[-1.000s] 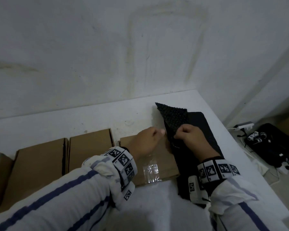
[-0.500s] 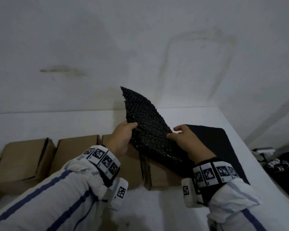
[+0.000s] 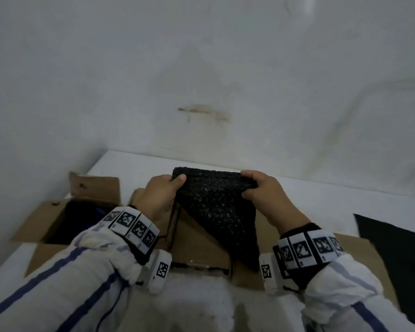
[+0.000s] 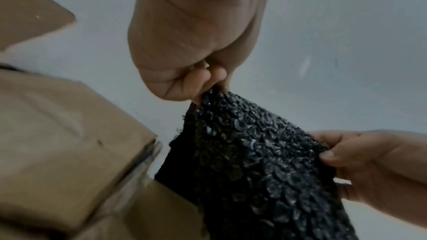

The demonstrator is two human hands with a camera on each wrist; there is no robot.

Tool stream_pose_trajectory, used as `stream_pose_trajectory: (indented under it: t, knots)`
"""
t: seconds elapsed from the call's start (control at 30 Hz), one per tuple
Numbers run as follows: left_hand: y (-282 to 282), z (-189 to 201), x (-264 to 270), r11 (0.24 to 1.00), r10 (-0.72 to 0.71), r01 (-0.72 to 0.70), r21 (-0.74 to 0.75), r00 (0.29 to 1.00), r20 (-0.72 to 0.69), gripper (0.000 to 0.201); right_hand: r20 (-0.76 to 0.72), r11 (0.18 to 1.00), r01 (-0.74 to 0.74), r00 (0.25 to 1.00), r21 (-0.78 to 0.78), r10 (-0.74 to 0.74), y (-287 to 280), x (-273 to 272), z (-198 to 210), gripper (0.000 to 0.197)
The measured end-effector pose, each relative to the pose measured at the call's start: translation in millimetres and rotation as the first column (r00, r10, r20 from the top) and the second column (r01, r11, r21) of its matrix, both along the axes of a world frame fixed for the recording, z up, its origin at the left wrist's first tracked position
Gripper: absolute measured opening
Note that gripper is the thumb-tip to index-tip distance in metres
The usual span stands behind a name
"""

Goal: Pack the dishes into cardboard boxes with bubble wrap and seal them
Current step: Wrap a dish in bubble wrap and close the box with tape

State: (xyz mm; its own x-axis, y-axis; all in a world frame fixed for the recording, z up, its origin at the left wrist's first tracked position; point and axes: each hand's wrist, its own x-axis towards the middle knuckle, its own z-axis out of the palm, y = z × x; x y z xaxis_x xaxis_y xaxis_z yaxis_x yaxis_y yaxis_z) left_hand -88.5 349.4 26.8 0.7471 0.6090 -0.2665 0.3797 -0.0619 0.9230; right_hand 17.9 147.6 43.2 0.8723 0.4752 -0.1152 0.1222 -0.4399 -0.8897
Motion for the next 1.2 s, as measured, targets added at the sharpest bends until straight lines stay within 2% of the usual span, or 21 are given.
stream_pose_trajectory:
  t: [0.1,0.17,0.23,0.3,0.37,0.43,0.47,0.53,0.57,0.63,0.67,0.73,0.77,0.87,0.93,1.0,1.1,1.2]
  knots:
    - [36.2,15.9,-15.0,0.985,0.110,-0.088,-0.149,0.982,0.151,0.029,0.340,0.979,0.046,0.940,-0.199,0.025,45.8,-17.8,9.4,0.017]
    - [55.3,22.8,-23.6,0.955,0.217,-0.147,-0.256,0.938,0.272,0.025,0.473,0.973,0.112,0.881,-0.203,-0.003,73.8,-35.1,15.9,0.013]
    - [70.4,27.1,-32.7,0.914,0.345,-0.242,-0.325,0.886,0.310,0.042,0.570,0.984,0.115,0.822,-0.133,-0.019,98.1,-54.1,20.1,0.012]
    - [84.1,27.0,-44.6,0.888,0.388,-0.302,-0.347,0.897,0.210,0.063,0.628,0.996,0.016,0.777,-0.090,0.044,121.9,-73.4,20.7,0.010]
    - [96.8,22.2,-57.9,0.883,0.209,-0.155,-0.443,0.975,0.074,0.075,0.582,0.982,-0.156,0.792,-0.105,0.188,145.9,-93.4,13.7,0.015]
    - [110.3,12.0,-70.1,0.795,-0.024,0.060,-0.604,0.997,0.067,0.074,0.475,0.934,-0.320,0.805,-0.157,0.356,168.2,-114.1,2.0,0.017]
    - [116.8,6.4,-74.5,0.755,-0.073,0.113,-0.646,0.993,0.088,0.068,0.420,0.902,-0.395,0.798,-0.176,0.432,177.3,-124.4,-3.3,0.018]
    - [128.3,-2.7,-81.9,0.758,-0.031,0.061,-0.649,0.998,0.057,0.047,0.313,0.842,-0.510,0.782,-0.179,0.540,191.7,-140.5,-16.3,0.020]
    - [134.3,-6.7,-84.5,0.780,0.014,0.009,-0.625,0.999,0.033,0.037,0.253,0.837,-0.523,0.798,-0.158,0.547,196.4,-145.6,-20.8,0.021]
    - [145.8,-14.1,-91.0,0.817,0.062,-0.042,-0.575,0.998,0.014,0.030,0.170,0.906,-0.415,0.890,-0.081,0.422,203.6,-144.9,-28.8,0.028]
    - [151.3,-16.3,-94.9,0.823,0.068,-0.055,-0.565,0.998,0.001,0.030,0.185,0.946,-0.313,0.928,-0.086,0.324,206.2,-141.1,-31.9,0.028]
    - [163.3,-18.0,-105.8,0.819,0.090,-0.100,-0.566,0.995,-0.046,0.030,0.247,0.967,-0.134,0.951,-0.217,0.188,210.0,-129.7,-36.3,0.015]
    - [169.9,-19.2,-111.2,0.811,0.105,-0.127,-0.571,0.992,-0.071,0.030,0.244,0.952,-0.101,0.954,-0.288,0.175,211.3,-126.5,-36.2,0.009]
    - [189.4,-28.9,-127.8,0.795,0.128,-0.185,-0.578,0.982,-0.138,0.034,0.178,0.879,-0.212,0.933,-0.428,0.312,219.4,-126.8,-42.2,0.032]
    - [198.5,-35.7,-137.5,0.799,0.150,-0.191,-0.571,0.982,-0.118,0.032,0.184,0.847,-0.295,0.895,-0.443,0.407,229.6,-138.9,-47.3,0.037]
    - [202.5,-39.3,-144.6,0.786,0.150,-0.157,-0.598,0.987,-0.061,0.030,0.245,0.830,-0.292,0.862,-0.476,0.444,238.7,-150.3,-55.9,0.038]
    - [199.2,-33.4,-149.8,0.722,0.076,-0.016,-0.691,0.996,0.057,0.026,0.345,0.863,-0.208,0.854,-0.460,0.389,244.9,-153.4,-63.0,0.033]
    - [196.1,-22.8,-147.3,0.694,0.031,0.105,-0.712,0.984,0.175,0.028,0.288,0.939,-0.179,0.920,-0.293,0.265,247.1,-140.9,-59.5,0.025]
